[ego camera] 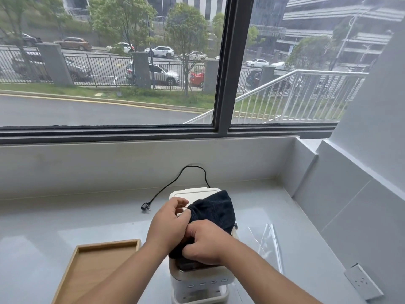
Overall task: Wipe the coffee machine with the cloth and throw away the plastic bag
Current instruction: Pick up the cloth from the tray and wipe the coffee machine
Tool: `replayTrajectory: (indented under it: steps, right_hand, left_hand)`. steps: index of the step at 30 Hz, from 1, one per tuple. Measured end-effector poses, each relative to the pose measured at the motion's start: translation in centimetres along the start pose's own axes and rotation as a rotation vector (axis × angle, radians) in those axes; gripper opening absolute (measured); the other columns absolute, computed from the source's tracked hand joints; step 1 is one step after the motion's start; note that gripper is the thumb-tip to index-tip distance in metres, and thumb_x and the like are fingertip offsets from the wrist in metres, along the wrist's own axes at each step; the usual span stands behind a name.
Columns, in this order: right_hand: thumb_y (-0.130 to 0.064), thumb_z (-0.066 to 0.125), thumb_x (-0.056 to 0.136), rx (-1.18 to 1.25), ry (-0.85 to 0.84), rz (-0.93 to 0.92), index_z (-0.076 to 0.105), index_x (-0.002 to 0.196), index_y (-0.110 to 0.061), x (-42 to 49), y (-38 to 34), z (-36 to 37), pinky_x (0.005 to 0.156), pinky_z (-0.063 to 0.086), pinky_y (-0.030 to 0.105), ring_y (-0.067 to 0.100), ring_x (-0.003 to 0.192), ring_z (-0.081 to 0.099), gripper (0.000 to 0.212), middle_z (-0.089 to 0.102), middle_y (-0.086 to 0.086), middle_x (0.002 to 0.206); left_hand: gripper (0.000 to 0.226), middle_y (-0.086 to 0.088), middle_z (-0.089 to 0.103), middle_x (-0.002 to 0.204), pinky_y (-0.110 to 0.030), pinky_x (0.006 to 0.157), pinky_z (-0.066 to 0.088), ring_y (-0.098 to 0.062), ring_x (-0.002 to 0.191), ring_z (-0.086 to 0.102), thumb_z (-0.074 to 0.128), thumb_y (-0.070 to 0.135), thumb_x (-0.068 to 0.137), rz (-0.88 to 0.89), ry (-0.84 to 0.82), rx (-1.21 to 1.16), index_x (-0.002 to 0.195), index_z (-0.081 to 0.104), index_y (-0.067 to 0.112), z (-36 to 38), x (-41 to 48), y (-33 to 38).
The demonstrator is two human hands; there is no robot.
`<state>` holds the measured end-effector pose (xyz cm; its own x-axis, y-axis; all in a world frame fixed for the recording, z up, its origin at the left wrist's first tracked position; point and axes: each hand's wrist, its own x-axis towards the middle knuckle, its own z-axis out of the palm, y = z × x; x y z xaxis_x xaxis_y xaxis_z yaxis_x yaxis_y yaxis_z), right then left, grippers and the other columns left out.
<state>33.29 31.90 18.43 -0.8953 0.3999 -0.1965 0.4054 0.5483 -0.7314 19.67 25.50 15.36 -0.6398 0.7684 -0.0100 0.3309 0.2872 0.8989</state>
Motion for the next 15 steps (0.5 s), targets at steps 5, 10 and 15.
replayTrajectory:
  steps: [5, 10, 15]
  right_hand:
    - [-0.012, 0.054, 0.067, 0.145, -0.025, 0.032, 0.062, 0.055, -0.037, -0.9, -0.4, 0.8, 0.044, 0.036, 0.009, -0.002, 0.047, 0.052, 0.028, 0.058, -0.023, 0.051]
    - [-0.013, 0.054, 0.065, 0.375, 0.072, 0.082, 0.054, 0.056, -0.023, -1.3, 0.3, 1.2, 0.051, 0.031, 0.026, 0.012, 0.055, 0.039, 0.013, 0.045, -0.010, 0.054]
    - [-0.017, 0.064, 0.072, 0.812, 0.316, 0.213, 0.065, 0.072, -0.022, -1.5, 1.1, 0.4, 0.063, 0.046, 0.028, 0.019, 0.070, 0.054, 0.005, 0.060, 0.003, 0.072]
  left_hand:
    - [0.019, 0.027, 0.073, 0.094, -0.026, 0.082, 0.054, 0.010, 0.089, 0.065, 0.062, 0.033, 0.080, 0.007, -0.080, -0.010, 0.093, 0.071, 0.045, -0.3, -0.2, 0.4]
    - [0.032, 0.019, 0.076, 0.088, -0.027, 0.081, 0.052, 0.004, 0.087, 0.065, 0.047, 0.039, 0.080, 0.055, -0.226, 0.097, 0.085, 0.078, 0.043, -0.6, 0.2, 0.7]
    - [0.031, 0.025, 0.071, 0.094, -0.029, 0.085, 0.049, -0.001, 0.099, 0.062, 0.047, 0.032, 0.094, 0.245, -0.306, 0.196, 0.081, 0.075, 0.024, -1.4, 0.4, -0.9]
